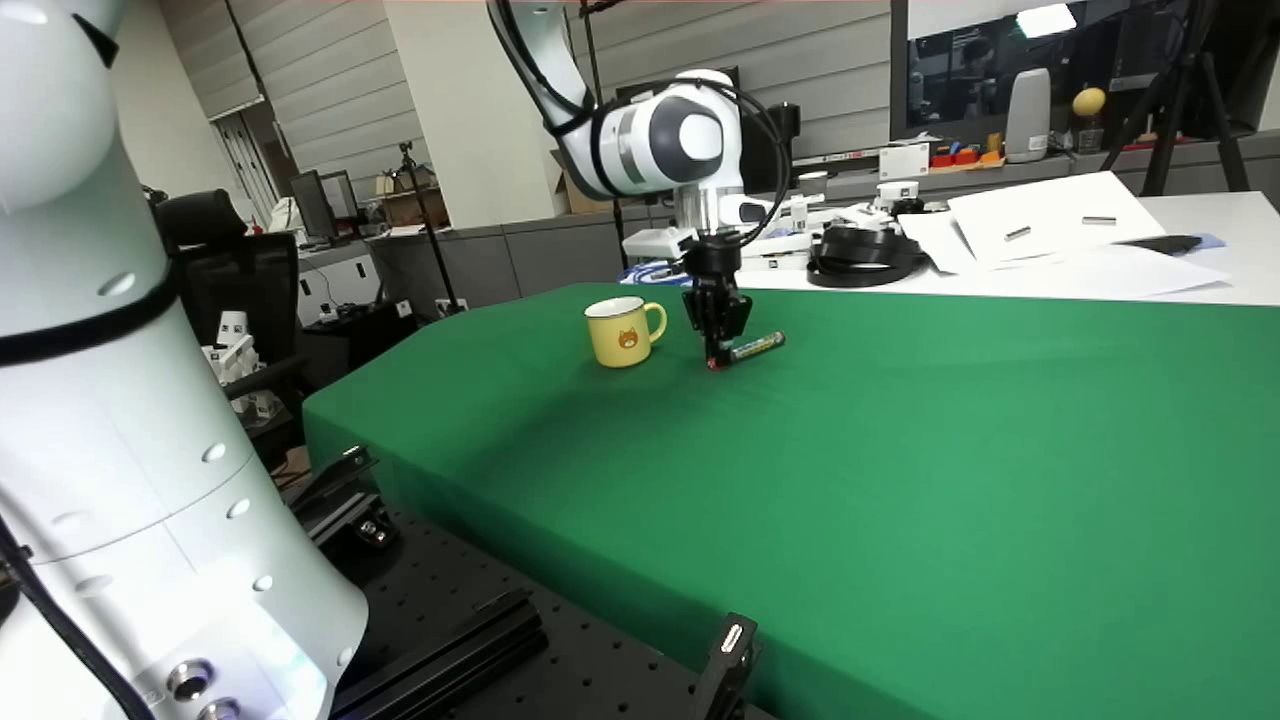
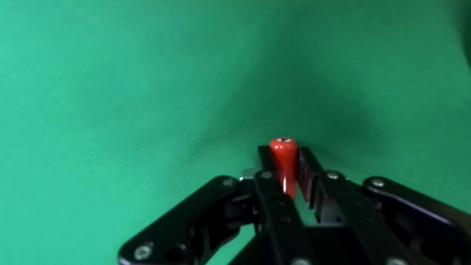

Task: Pick the marker and put it in the cup

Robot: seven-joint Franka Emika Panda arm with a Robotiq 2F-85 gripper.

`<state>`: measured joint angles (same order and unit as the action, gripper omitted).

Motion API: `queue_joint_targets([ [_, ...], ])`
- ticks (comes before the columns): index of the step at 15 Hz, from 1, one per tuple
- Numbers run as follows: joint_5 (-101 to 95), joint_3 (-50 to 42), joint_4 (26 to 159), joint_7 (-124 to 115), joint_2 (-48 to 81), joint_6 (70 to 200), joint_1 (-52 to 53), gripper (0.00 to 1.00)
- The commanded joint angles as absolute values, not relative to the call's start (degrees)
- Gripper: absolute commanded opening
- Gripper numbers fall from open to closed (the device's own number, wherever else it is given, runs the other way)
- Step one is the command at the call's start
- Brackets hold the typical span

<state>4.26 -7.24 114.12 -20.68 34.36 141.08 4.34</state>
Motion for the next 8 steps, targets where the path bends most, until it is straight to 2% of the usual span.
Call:
queue_joint_targets([
  [1,3.3,-8.8,111.9,-25.9,34.7,139.2,5.4,0.05],
  [8,5.1,-9.1,102.1,-34.2,34.1,122.6,4.1,0.05],
])
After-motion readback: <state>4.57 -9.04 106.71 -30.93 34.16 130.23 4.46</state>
